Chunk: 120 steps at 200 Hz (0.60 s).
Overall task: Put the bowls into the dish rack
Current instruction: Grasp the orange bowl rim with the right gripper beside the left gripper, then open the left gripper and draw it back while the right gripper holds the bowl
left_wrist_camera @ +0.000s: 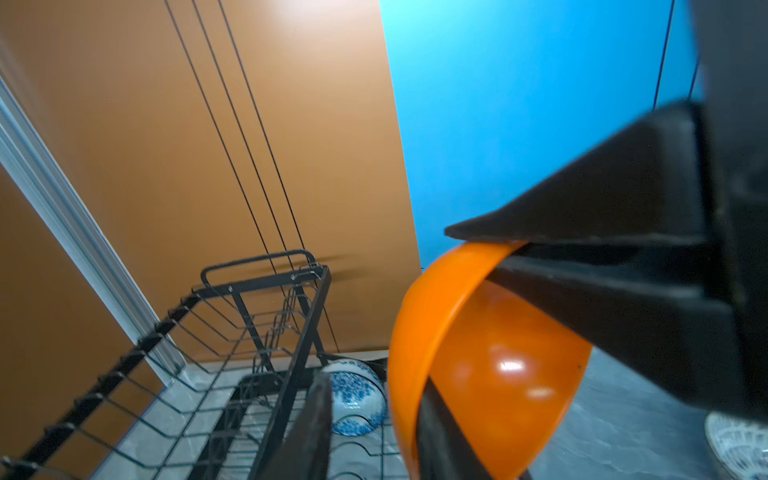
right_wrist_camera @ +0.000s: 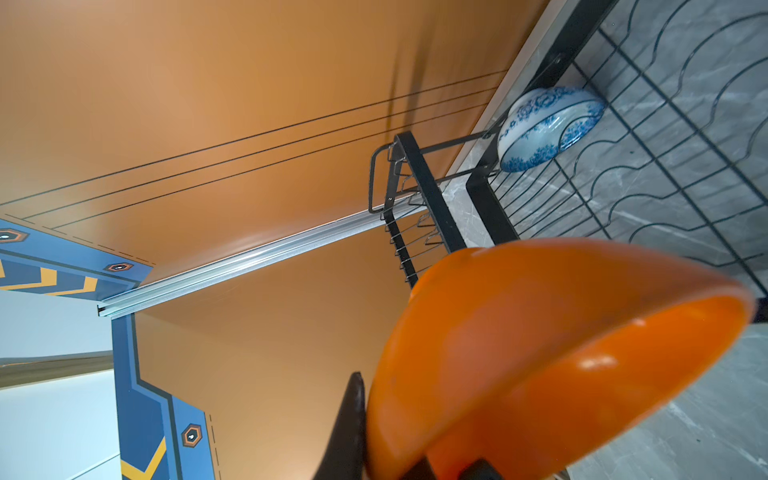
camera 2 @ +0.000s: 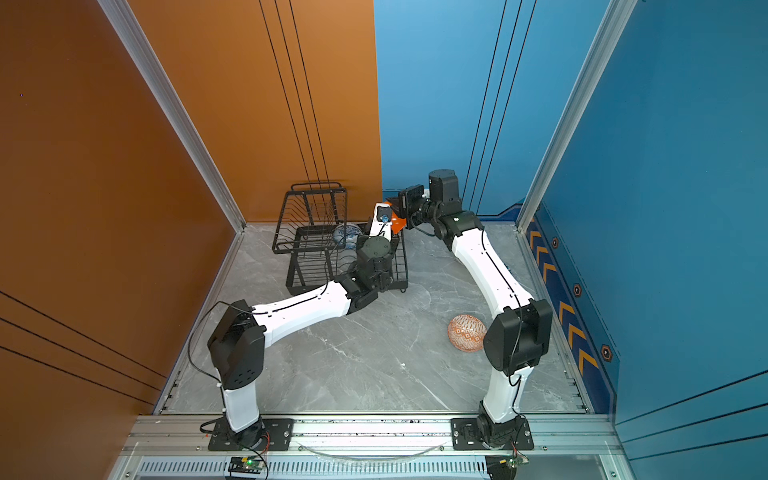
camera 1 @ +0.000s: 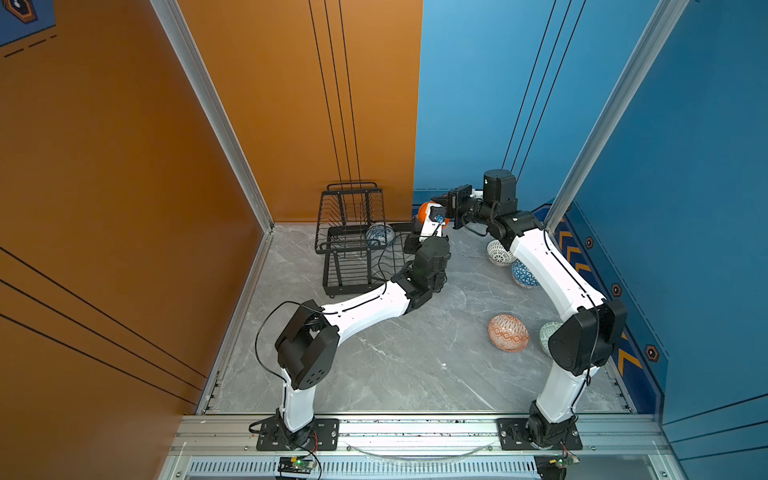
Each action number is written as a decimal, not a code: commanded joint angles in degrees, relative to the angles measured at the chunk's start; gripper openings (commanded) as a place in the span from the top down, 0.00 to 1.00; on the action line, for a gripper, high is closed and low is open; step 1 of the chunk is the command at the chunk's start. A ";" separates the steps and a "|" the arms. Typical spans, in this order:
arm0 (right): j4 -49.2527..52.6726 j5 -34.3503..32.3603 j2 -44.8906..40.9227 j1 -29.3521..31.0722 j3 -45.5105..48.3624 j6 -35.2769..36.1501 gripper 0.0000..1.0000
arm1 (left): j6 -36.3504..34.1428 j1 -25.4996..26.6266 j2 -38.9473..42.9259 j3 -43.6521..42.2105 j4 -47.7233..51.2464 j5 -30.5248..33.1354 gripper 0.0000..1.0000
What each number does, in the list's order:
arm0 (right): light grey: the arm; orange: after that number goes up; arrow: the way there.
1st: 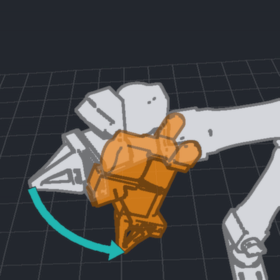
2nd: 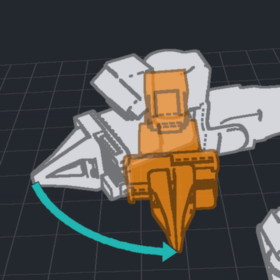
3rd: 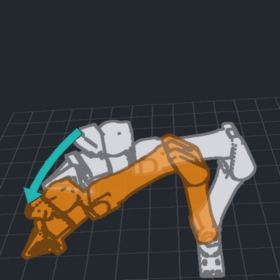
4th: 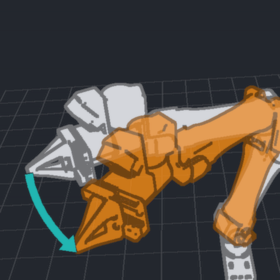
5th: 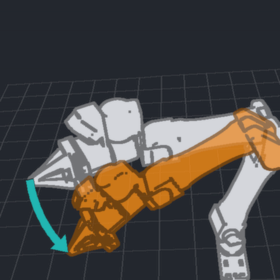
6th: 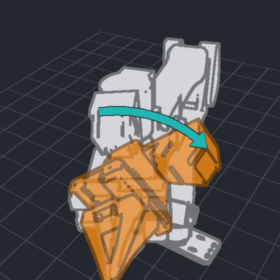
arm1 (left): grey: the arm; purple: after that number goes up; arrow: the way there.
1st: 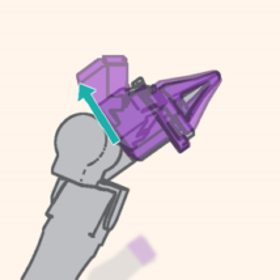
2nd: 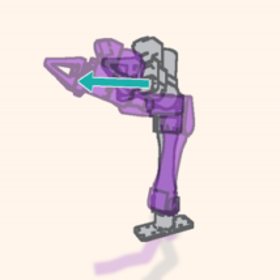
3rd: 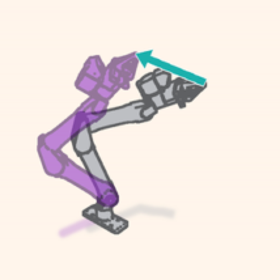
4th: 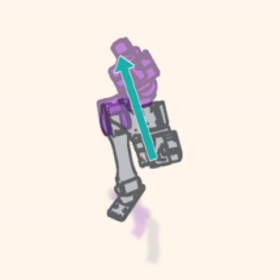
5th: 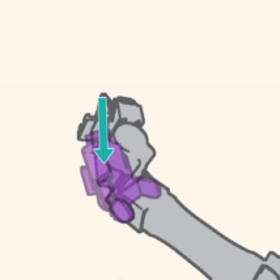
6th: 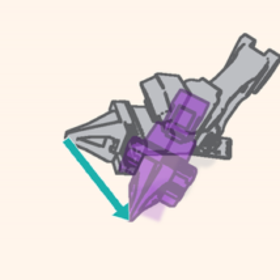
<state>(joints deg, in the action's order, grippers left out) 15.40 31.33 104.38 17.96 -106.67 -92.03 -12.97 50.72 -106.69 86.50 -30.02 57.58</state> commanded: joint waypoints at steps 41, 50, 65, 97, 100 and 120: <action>0.01 -5.13 0.70 -3.12 1.50 6.24 1.00 | -0.22 2.37 8.97 -4.85 -0.85 7.12 0.02; -0.85 -5.67 1.12 -2.95 1.88 6.56 1.00 | 0.32 2.83 10.34 -5.49 -0.67 9.06 0.02; -3.03 -7.07 1.61 -2.63 3.05 7.11 1.00 | 2.91 3.04 13.22 -5.91 2.89 10.22 0.02; -10.25 -10.09 3.96 -1.10 6.48 7.79 1.00 | 24.47 -1.20 18.72 4.22 36.24 -0.51 0.02; -11.00 -10.29 4.30 -0.96 6.62 7.82 1.00 | 27.33 -2.03 18.98 5.57 39.48 -2.23 0.02; -16.90 -11.82 6.59 0.50 7.70 7.70 1.00 | 37.96 -8.08 20.29 12.36 55.39 -13.14 0.02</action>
<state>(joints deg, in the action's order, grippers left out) 8.08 22.96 108.33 16.88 -100.44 -85.84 7.11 49.10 -89.65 92.27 0.36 56.82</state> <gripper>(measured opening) 0.080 0.980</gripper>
